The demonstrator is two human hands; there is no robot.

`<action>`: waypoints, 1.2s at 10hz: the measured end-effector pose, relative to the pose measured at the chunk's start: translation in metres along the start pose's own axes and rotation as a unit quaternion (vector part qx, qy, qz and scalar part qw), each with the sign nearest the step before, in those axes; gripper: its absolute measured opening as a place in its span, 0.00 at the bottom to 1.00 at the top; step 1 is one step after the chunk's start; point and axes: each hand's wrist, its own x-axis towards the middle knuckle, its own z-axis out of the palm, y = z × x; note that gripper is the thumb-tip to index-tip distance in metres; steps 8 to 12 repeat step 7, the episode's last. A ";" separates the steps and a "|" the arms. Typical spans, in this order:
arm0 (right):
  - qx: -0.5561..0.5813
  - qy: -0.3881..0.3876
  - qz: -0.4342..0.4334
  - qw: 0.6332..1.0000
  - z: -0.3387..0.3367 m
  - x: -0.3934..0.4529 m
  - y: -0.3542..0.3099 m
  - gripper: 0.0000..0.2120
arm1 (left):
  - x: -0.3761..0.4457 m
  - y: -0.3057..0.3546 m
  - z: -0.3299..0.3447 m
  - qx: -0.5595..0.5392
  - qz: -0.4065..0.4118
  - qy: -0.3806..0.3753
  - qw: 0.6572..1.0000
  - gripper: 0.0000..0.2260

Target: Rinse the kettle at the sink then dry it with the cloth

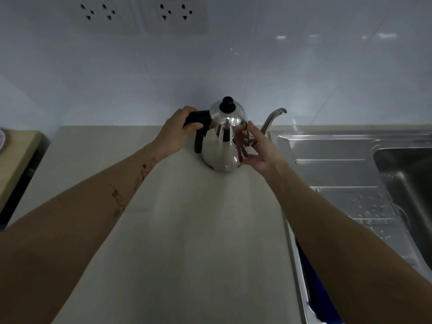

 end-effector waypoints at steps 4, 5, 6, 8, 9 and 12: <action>-0.025 0.011 -0.013 1.000 0.002 0.005 0.000 0.25 | 0.009 0.004 0.001 0.002 -0.034 -0.011 0.999 0.21; -0.065 0.011 -0.054 0.996 -0.001 -0.049 -0.020 0.23 | -0.023 0.036 0.003 0.044 -0.021 0.007 0.999 0.28; -0.109 -0.001 -0.038 0.993 0.002 -0.073 -0.033 0.25 | -0.042 0.059 -0.003 0.081 -0.048 0.034 0.995 0.33; -0.185 0.017 -0.065 0.980 0.004 -0.091 -0.043 0.32 | -0.059 0.080 -0.008 0.129 -0.047 0.082 0.987 0.34; -0.185 0.017 -0.065 0.980 0.004 -0.091 -0.043 0.32 | -0.059 0.080 -0.008 0.129 -0.047 0.082 0.987 0.34; -0.185 0.017 -0.065 0.980 0.004 -0.091 -0.043 0.32 | -0.059 0.080 -0.008 0.129 -0.047 0.082 0.987 0.34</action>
